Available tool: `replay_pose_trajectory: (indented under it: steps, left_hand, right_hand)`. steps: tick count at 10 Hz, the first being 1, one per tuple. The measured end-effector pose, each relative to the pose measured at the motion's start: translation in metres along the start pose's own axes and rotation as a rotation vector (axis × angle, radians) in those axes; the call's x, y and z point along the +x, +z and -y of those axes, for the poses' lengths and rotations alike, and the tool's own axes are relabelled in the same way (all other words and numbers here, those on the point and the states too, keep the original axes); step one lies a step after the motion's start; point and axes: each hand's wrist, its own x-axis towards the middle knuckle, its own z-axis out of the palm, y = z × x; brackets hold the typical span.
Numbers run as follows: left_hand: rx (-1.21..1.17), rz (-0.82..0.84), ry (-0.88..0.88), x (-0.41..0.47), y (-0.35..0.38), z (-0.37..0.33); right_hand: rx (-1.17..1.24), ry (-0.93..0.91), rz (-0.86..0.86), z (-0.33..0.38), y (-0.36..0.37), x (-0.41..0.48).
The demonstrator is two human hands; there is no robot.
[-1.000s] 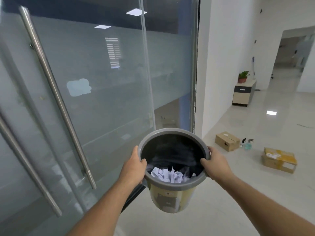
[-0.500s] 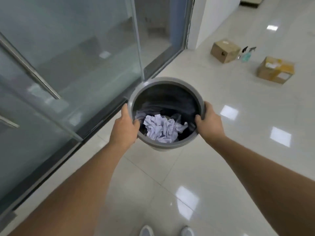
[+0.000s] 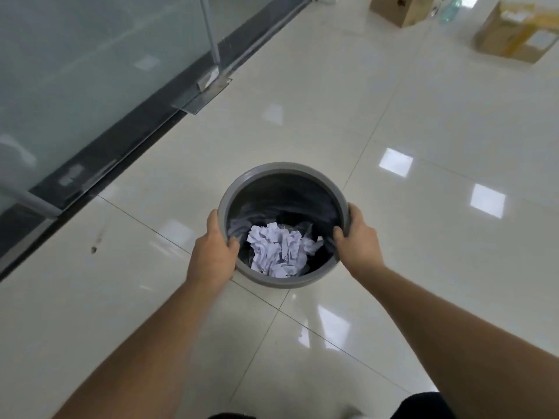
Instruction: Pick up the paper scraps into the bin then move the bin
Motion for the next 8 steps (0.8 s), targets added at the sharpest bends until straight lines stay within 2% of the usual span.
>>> replay_pose_trajectory:
  steps: [2,4,6,7,8]
  left_hand:
    - [-0.011,0.023,-0.013,0.028,0.046,0.036]
    - [0.025,0.024,0.0,0.036,0.061,0.05]
    - [0.005,0.012,0.001,0.04,0.066,0.056]
    - [0.041,0.076,-0.008,0.034,0.059,0.052]
    - [0.177,0.072,-0.073,0.02,0.028,0.048]
  right_hand:
    - [-0.005,0.021,0.022,-0.039,0.045,0.015]
    - [-0.01,0.034,0.054,-0.046,0.057,0.018]
    - [-0.022,0.048,0.047,-0.046,0.062,0.022]
    - [-0.097,0.049,0.106,-0.039,0.055,0.02]
    - [-0.182,0.121,0.122,-0.023,0.026,0.007]
